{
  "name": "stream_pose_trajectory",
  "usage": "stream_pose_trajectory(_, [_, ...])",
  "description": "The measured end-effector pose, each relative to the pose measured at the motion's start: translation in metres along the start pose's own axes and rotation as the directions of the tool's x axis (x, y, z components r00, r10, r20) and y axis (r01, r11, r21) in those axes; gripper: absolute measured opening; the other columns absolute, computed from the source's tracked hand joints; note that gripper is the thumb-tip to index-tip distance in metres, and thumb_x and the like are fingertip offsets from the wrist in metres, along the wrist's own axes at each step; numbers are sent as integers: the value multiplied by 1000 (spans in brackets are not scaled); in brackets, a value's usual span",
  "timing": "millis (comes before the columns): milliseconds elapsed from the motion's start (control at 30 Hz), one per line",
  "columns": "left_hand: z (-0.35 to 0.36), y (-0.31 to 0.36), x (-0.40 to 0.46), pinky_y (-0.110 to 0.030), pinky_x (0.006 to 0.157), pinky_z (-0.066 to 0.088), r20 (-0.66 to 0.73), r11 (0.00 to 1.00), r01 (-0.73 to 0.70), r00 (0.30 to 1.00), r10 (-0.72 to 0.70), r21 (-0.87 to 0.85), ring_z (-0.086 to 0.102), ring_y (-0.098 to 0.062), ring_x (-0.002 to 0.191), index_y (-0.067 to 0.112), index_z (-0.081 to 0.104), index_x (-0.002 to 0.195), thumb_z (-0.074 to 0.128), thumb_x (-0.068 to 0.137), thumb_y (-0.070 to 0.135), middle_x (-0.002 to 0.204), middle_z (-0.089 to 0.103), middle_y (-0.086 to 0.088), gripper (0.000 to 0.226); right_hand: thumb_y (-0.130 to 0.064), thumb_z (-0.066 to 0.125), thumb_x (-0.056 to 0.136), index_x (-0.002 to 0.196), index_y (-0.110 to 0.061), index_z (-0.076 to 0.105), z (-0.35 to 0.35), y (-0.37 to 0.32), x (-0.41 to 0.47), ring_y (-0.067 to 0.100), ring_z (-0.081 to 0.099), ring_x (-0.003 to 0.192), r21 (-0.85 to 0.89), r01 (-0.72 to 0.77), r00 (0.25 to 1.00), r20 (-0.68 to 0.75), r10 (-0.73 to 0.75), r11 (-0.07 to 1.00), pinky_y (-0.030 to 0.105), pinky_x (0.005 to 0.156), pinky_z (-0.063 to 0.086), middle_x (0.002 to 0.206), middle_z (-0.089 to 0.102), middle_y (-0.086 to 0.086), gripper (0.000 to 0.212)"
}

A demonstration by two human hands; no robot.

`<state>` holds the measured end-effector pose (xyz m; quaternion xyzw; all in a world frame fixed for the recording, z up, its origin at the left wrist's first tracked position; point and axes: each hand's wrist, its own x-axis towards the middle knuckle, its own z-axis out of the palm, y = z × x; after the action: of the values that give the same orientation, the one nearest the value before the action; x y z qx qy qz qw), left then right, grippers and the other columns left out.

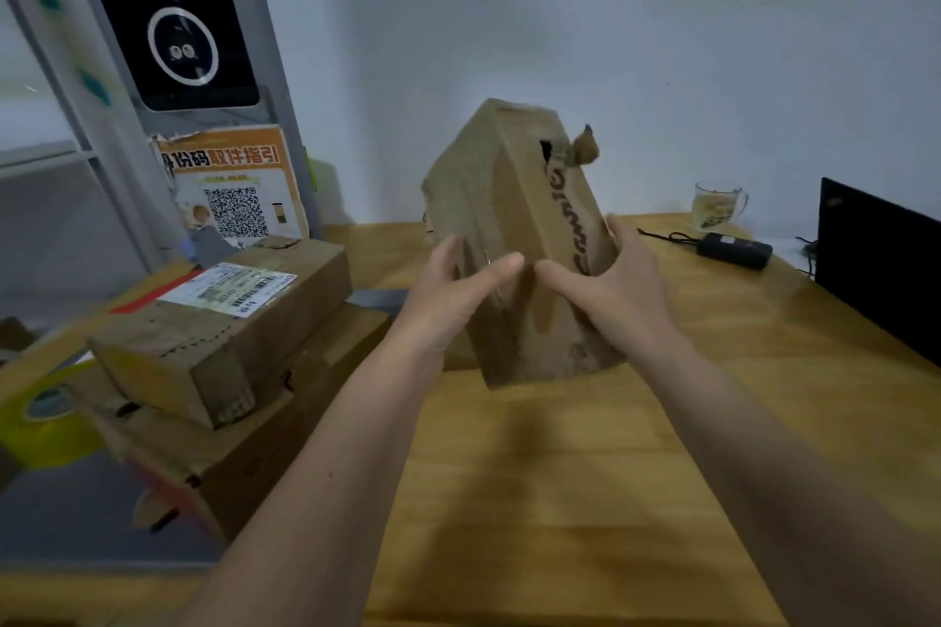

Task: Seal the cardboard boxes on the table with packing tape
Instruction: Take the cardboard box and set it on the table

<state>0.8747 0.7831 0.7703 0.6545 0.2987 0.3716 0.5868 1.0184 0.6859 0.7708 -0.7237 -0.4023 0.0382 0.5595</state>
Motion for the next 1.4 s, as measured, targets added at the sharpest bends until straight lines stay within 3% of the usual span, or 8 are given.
stream_pose_trajectory(367, [11, 16, -16, -42, 102, 49, 74, 970, 14, 997, 4, -242, 64, -19, 115, 21, 55, 135, 91, 51, 45, 119, 71, 3, 94, -52, 78, 65, 147, -2, 26, 32, -31, -37, 34, 47, 123, -580, 360, 844, -132, -521, 730, 46, 101, 41, 139, 46, 17, 109])
stream_pose_trajectory(467, [4, 16, -12, -38, 100, 50, 31, 940, -32, 998, 45, -340, 66, -19, 113, 15, 56, 133, 91, 58, 33, 119, 72, -1, 84, -43, 80, 68, 143, -4, 31, 38, -28, -50, 32, 49, 125, -546, 475, 791, -77, -606, 690, 44, 103, 45, 139, 48, 16, 98])
stream_pose_trajectory(700, [-4, 8, -5, -36, 93, 56, -50, 905, 76, 993, -107, -419, 66, -23, 111, 14, 34, 149, 98, 20, 56, 128, 65, -9, 150, -30, 69, 78, 140, 1, 38, 44, -28, -65, 27, 51, 121, -424, 591, 756, -6, -655, 687, 27, 103, 37, 131, 55, 14, 76])
stream_pose_trajectory(900, [-10, -8, 4, -33, 67, 60, -76, 859, 149, 974, -212, -490, 75, -21, 88, 24, 38, 142, 100, 23, 47, 114, 70, -8, 136, -28, 55, 85, 136, -4, 39, 47, -23, -79, 24, 56, 118, -242, 689, 722, 142, -677, 683, 31, 100, 48, 127, 58, 11, 58])
stream_pose_trajectory(1033, [-25, -16, 4, -35, 70, 59, -61, 904, 176, 974, -216, -390, 73, -23, 96, 21, 44, 142, 94, 45, 41, 115, 72, -6, 112, -20, 61, 90, 121, -35, 39, 29, -24, -66, 0, 63, 93, 245, 406, 898, 72, -434, 880, 13, 78, 49, 96, 67, -12, 41])
stream_pose_trajectory(1167, [-52, -22, -4, -39, 71, 60, 190, 862, 341, 938, -289, -375, 74, -27, 90, 14, 77, 109, 84, 69, 45, 105, 75, -11, 50, -20, 64, 90, 125, -22, 44, -10, -9, -17, -11, 57, 79, 337, 139, 965, -258, -51, 931, 15, 71, 49, 98, 61, -4, 41])
stream_pose_trajectory(1300, [-66, -20, -5, -32, 64, 60, 320, 849, 377, 910, -264, -371, 74, -22, 75, 12, 81, 92, 75, 77, 40, 93, 75, -11, 32, -55, 72, 75, 146, -21, 29, -30, 15, 5, 16, 54, 109, 453, -335, 942, 149, 300, 826, 37, 92, 48, 126, 49, 0, 90])
stream_pose_trajectory(1400, [-65, -23, -3, -29, 63, 60, 327, 879, 378, 902, -281, -289, 74, -19, 73, 15, 82, 89, 77, 73, 43, 89, 76, -8, 33, -61, 73, 65, 139, -17, 43, -30, 28, -5, 26, 59, 101, 539, -485, 853, 466, 236, 689, 43, 77, 52, 117, 56, 7, 91])
